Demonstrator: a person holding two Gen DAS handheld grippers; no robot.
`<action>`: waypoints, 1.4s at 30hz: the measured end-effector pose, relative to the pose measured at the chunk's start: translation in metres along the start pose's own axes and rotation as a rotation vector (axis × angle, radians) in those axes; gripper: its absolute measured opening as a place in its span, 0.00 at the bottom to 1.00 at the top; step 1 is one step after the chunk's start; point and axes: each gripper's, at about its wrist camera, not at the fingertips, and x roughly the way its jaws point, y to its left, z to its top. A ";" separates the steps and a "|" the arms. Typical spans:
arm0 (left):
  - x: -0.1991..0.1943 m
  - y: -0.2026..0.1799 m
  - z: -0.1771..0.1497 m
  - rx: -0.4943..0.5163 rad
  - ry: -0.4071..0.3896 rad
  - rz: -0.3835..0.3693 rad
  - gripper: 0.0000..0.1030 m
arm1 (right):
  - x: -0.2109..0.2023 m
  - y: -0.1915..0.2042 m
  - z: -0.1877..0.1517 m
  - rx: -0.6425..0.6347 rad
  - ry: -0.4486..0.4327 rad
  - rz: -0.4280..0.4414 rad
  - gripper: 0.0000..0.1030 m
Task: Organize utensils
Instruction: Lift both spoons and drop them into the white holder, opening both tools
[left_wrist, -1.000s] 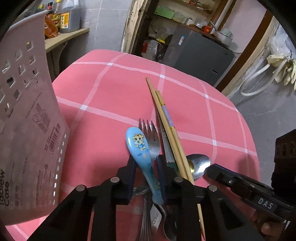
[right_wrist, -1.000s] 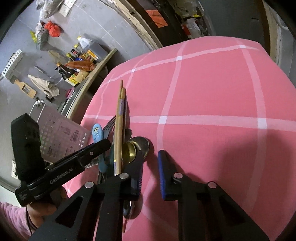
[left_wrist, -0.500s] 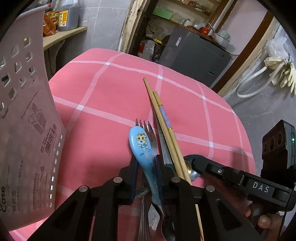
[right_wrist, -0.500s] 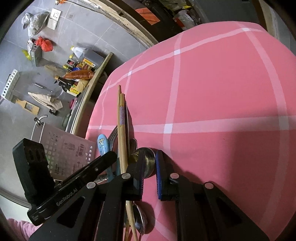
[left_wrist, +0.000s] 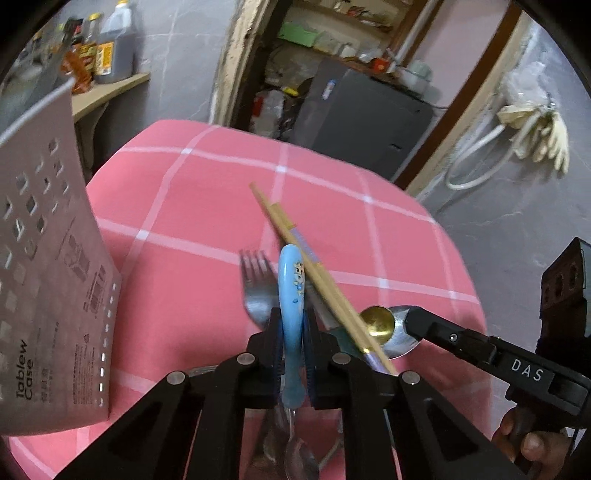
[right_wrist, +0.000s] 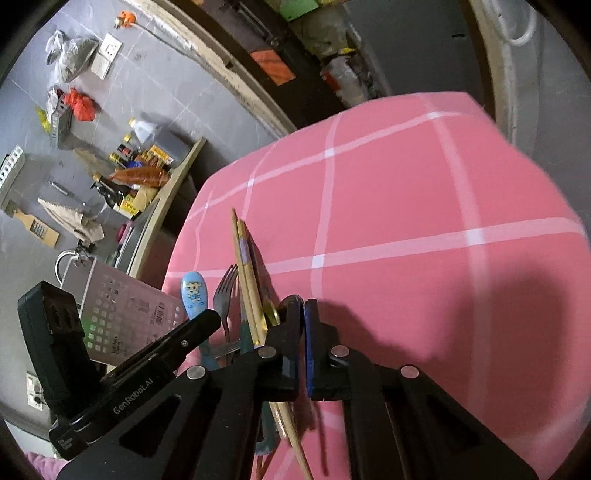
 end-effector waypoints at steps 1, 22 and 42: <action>-0.003 -0.002 0.001 0.007 -0.003 -0.007 0.09 | -0.007 0.000 0.000 -0.003 -0.014 -0.014 0.02; -0.126 -0.009 0.043 0.075 -0.264 -0.157 0.08 | -0.173 0.086 0.026 -0.268 -0.435 -0.351 0.02; -0.248 0.063 0.113 0.196 -0.560 -0.043 0.08 | -0.193 0.276 0.032 -0.639 -0.522 -0.262 0.02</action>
